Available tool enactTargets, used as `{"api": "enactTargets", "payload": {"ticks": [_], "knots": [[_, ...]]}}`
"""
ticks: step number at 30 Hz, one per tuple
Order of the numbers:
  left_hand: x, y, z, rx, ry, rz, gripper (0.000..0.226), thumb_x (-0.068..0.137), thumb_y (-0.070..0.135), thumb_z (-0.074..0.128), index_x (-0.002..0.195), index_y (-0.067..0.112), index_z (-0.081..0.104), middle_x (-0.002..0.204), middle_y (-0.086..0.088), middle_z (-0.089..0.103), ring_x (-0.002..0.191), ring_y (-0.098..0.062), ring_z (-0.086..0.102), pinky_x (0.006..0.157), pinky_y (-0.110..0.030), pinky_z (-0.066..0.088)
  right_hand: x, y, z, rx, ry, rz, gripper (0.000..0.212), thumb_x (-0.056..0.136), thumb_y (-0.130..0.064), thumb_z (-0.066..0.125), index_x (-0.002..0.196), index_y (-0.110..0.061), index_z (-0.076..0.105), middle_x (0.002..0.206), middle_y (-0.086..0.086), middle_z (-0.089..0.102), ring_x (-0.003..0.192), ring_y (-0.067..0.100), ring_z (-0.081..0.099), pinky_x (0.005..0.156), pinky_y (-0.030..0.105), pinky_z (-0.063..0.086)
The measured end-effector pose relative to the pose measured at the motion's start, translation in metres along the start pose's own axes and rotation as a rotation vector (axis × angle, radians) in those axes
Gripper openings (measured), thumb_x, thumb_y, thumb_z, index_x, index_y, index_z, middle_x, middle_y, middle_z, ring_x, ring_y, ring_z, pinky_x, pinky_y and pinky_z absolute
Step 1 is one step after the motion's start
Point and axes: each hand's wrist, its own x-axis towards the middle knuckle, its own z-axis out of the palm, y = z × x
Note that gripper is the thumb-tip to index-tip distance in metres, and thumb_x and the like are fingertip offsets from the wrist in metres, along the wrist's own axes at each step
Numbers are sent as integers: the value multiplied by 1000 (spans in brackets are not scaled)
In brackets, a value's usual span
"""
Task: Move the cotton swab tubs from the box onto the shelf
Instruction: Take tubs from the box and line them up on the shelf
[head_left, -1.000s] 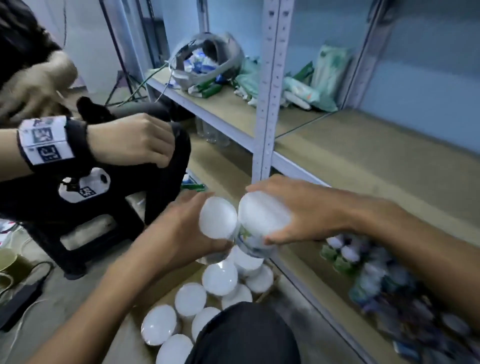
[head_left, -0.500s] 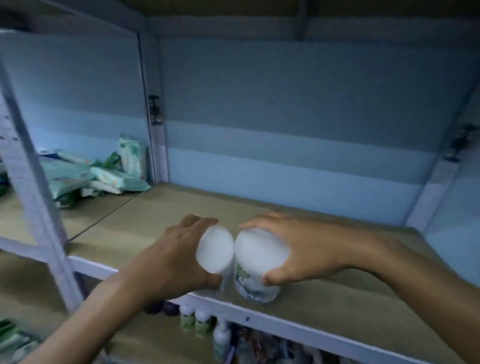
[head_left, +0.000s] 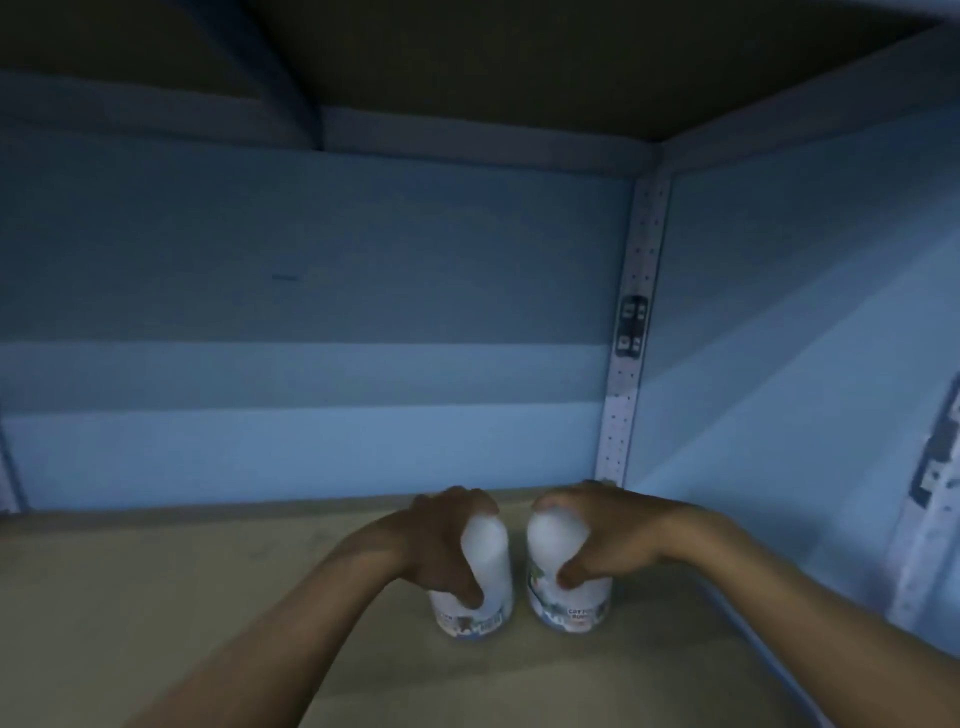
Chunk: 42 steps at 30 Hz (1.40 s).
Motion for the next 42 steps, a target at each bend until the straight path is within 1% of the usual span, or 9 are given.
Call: {"api": "enactTargets", "payload": {"ticks": [8,13,15,18,21,25,28,33,42], "knots": [[70,4,-4,50,-91,5,92,73,33,81,149,33,29,151,3,37,134,-23,42,105,-40,45,41,43,9,77,29,134,82,69,-48,79,142,-41,42,134,0,50,119,24,55,98,39,51],[96,9,-7,131,-59,-8,92,72,33,80,148,40,29,145,-5,21,130,-35,33,103,-46,45,63,60,5,92,54,188,80,73,-43,77,145,-39,42,137,2,48,123,23,54,100,38,50],[106,10,-7,99,-13,-16,94,72,33,81,150,36,28,140,-7,25,129,-34,34,104,-46,44,70,67,2,79,65,212,81,75,-42,77,147,-37,40,142,3,45,127,25,52,103,37,48],[119,11,-4,-5,55,19,83,74,27,82,146,31,39,140,-4,37,132,-29,38,107,-43,42,78,78,-1,61,85,219,77,80,-39,75,148,-34,41,148,3,47,130,23,51,105,32,45],[132,13,1,24,121,41,68,78,23,78,139,31,48,141,-1,44,134,-26,35,109,-39,39,84,85,-2,27,98,218,71,84,-34,71,149,-36,42,151,3,46,133,23,48,103,28,45],[150,18,6,62,144,43,61,84,12,68,138,32,48,145,-2,44,135,-24,37,108,-35,39,98,91,0,12,118,212,67,87,-29,69,148,-36,42,151,5,44,135,26,45,106,30,42],[161,20,7,32,153,64,63,83,1,63,137,30,48,144,-2,44,133,-23,42,103,-30,40,109,96,2,-31,136,232,65,88,-38,67,148,-37,40,151,6,42,136,27,41,108,33,39],[171,16,14,-18,182,99,64,79,-5,62,133,27,48,137,-3,45,127,-22,44,94,-28,40,126,105,5,-160,216,331,70,83,-68,58,144,-38,41,146,6,43,134,30,38,106,39,39],[186,12,18,-80,204,103,64,85,-2,60,140,27,43,146,-3,41,132,-23,43,102,-29,38,153,117,14,-158,291,394,76,83,-75,53,144,-30,42,145,10,39,133,36,34,105,46,39]]}}
